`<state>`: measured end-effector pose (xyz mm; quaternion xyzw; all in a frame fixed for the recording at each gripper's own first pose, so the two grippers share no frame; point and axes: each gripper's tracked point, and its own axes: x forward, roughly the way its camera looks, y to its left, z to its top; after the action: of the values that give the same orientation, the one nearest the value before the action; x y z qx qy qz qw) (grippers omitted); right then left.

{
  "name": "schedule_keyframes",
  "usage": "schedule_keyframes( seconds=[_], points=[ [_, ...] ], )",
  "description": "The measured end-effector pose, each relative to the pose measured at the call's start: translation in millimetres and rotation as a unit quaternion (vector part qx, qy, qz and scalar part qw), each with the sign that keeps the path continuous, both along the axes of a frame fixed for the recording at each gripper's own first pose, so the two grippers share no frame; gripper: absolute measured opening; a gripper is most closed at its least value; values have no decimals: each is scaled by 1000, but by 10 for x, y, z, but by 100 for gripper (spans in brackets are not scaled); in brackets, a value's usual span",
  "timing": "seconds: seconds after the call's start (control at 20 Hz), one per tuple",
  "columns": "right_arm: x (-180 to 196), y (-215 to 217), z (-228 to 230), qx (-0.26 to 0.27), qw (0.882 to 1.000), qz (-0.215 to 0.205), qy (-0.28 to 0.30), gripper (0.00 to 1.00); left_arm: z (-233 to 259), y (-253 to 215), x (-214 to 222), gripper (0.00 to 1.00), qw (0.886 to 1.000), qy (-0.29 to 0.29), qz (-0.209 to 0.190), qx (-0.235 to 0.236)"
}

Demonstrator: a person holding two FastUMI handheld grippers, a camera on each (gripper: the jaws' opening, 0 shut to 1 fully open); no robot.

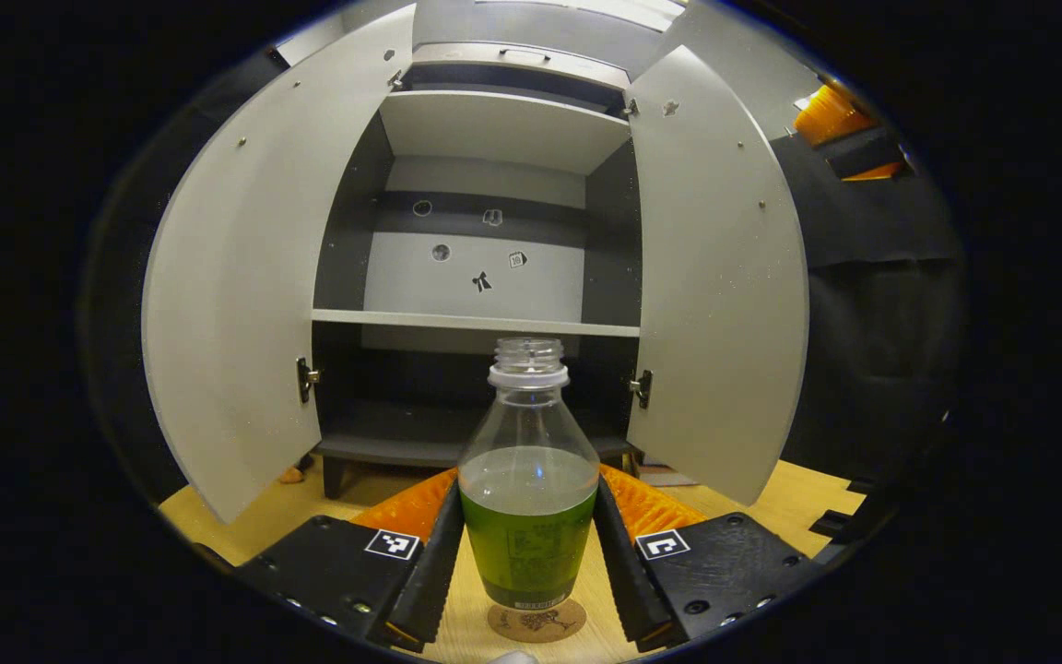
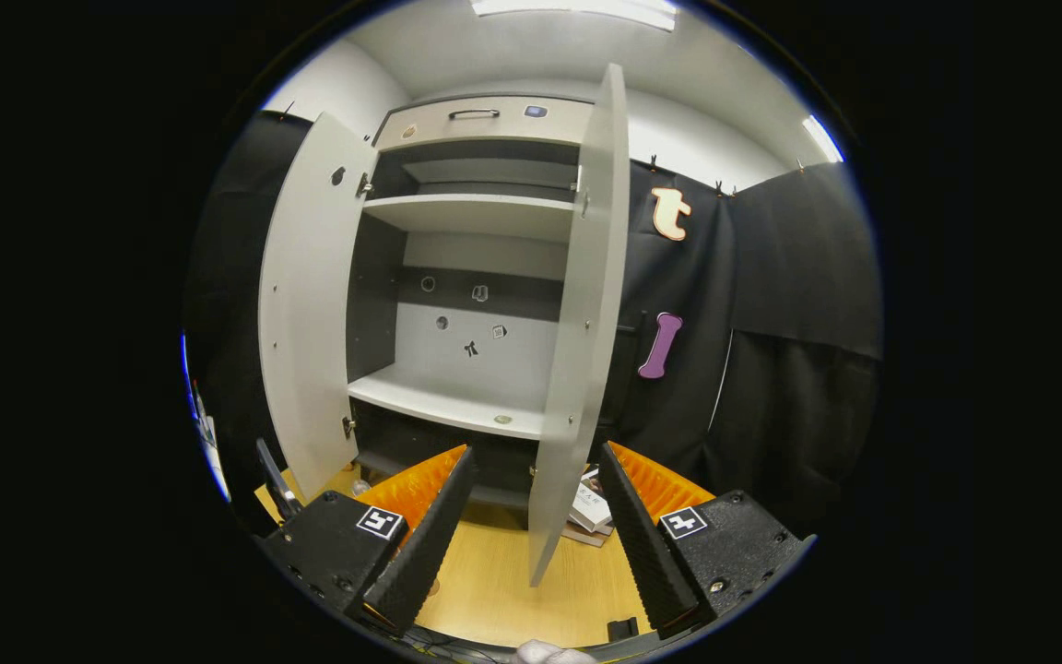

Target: Grasp the bottle in the cabinet with the left hand and place it on the coaster, then close the right door with the right hand and the left door with the left hand.

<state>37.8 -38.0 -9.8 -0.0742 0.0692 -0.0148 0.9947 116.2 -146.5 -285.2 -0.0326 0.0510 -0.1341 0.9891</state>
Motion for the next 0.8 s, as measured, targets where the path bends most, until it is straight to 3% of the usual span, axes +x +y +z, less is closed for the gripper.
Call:
schedule_keyframes(
  seconds=[0.3,0.8],
  points=[
    [59,49,-103,-12,1000,8,20,83,-450,-99,-57,70,1000,12,-14,3],
    [80,247,-181,-11,999,38,31,83,-673,-132,47,71,1000,7,-20,11]
  ],
)
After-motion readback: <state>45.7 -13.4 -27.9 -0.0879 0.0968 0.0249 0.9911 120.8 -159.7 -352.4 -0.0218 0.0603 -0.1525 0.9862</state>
